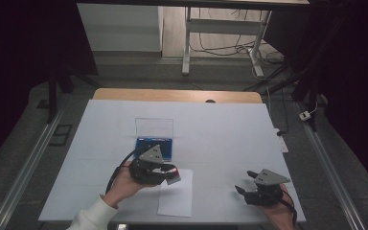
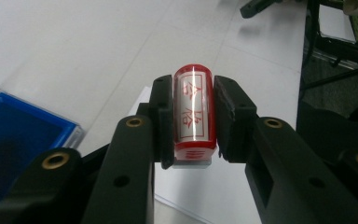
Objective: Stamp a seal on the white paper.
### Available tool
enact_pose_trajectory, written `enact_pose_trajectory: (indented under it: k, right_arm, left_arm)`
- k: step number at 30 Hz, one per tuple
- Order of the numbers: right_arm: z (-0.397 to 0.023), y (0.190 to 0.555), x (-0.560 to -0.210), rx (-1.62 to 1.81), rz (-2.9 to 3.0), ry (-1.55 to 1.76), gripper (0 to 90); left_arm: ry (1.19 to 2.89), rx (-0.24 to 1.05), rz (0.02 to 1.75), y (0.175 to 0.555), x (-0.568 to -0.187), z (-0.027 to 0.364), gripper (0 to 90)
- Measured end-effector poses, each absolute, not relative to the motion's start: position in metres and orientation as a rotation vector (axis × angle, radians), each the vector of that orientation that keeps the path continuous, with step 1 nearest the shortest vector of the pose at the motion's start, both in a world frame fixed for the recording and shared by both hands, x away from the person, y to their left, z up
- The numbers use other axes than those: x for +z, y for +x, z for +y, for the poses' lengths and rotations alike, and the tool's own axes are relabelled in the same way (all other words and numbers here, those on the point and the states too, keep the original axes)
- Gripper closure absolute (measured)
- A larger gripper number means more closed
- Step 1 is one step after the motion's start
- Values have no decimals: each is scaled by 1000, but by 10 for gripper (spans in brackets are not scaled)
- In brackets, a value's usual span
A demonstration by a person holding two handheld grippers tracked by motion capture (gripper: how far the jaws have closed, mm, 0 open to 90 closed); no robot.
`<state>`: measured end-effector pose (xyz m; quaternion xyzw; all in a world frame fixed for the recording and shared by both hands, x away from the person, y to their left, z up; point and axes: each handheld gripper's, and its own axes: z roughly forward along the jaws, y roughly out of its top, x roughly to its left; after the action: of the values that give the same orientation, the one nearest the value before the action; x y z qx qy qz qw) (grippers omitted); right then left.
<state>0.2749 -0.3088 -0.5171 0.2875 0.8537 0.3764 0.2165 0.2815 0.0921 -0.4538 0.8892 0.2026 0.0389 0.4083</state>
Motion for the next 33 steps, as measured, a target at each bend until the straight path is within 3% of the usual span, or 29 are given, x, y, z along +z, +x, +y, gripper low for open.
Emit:
enact_pose_trajectory:
  k: [23, 33]
  right_arm:
    - [-307, 275, -517, 1029, 2370, 787, 280]
    - [-306, 275, -518, 1028, 2378, 783, 284]
  left_arm:
    - [2284, 66, 512, 265, -477, 82, 703]
    - [2320, 110, 535, 270, -488, 75, 703]
